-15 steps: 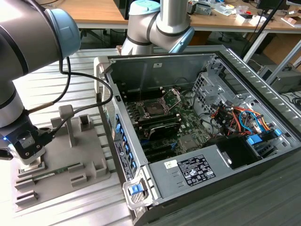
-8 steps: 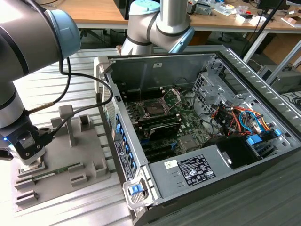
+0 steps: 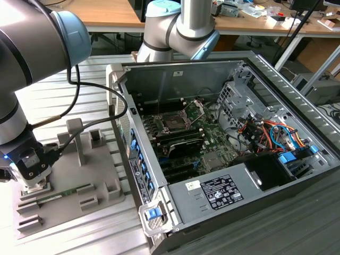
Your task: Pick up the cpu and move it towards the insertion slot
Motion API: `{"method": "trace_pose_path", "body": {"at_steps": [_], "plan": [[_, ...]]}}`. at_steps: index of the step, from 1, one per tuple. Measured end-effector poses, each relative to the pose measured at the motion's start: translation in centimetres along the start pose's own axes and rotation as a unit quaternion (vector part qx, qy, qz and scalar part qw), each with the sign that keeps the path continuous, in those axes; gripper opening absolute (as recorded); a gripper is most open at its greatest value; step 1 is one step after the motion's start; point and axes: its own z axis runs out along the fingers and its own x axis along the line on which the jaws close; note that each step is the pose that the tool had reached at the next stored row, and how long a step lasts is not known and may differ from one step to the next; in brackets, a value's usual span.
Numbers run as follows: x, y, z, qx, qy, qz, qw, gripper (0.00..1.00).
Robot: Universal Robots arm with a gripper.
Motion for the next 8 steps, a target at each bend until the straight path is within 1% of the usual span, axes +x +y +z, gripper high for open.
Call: {"method": "trace_pose_path", "body": {"at_steps": [1, 2, 6, 8], "plan": [[0.00, 0.00, 0.00, 0.0000, 0.0000, 0.000, 1.00000, 0.36], [0.00, 0.00, 0.00, 0.0000, 0.0000, 0.000, 1.00000, 0.36], [0.00, 0.00, 0.00, 0.0000, 0.0000, 0.000, 1.00000, 0.60], [0.00, 0.00, 0.01, 0.0000, 0.0000, 0.000, 1.00000, 0.60]]}}
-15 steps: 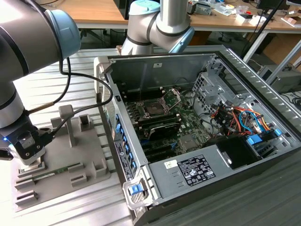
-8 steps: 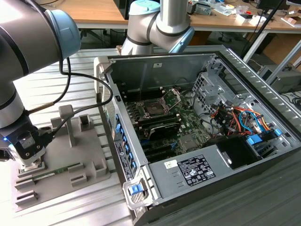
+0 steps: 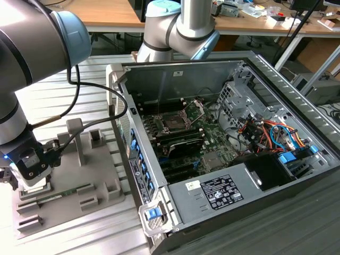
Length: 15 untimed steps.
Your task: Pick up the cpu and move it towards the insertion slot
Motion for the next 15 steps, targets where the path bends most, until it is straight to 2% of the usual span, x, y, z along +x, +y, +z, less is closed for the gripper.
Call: {"method": "trace_pose_path", "body": {"at_steps": [1, 15], "plan": [[0.00, 0.00, 0.00, 0.0000, 0.0000, 0.000, 1.00000, 0.66], [-0.11, 0.27, 0.72, 0.0000, 0.0000, 0.000, 1.00000, 0.66]]}}
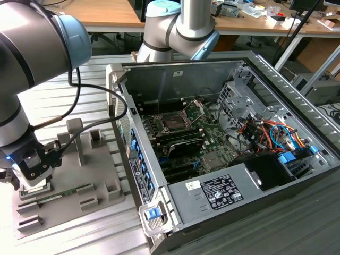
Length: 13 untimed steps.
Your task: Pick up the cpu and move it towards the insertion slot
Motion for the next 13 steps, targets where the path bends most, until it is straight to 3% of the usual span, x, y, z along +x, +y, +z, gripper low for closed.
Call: {"method": "trace_pose_path", "body": {"at_steps": [13], "plan": [[-0.03, 0.23, 0.69, 0.0000, 0.0001, -0.013, 0.99992, 0.66]]}}
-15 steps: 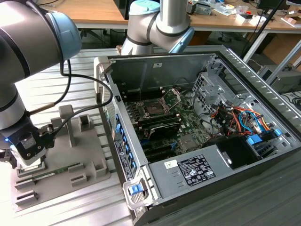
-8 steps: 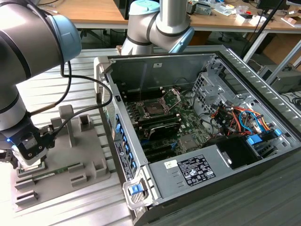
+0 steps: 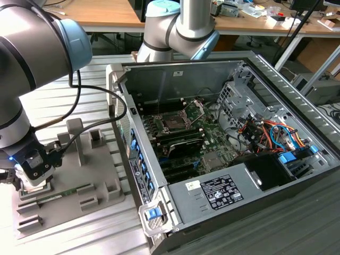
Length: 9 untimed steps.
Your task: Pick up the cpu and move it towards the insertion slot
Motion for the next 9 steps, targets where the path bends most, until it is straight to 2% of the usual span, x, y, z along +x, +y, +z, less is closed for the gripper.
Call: {"method": "trace_pose_path", "body": {"at_steps": [9], "plan": [[0.01, 0.01, 0.20, 0.0000, 0.0001, -0.001, 1.00000, 0.66]]}}
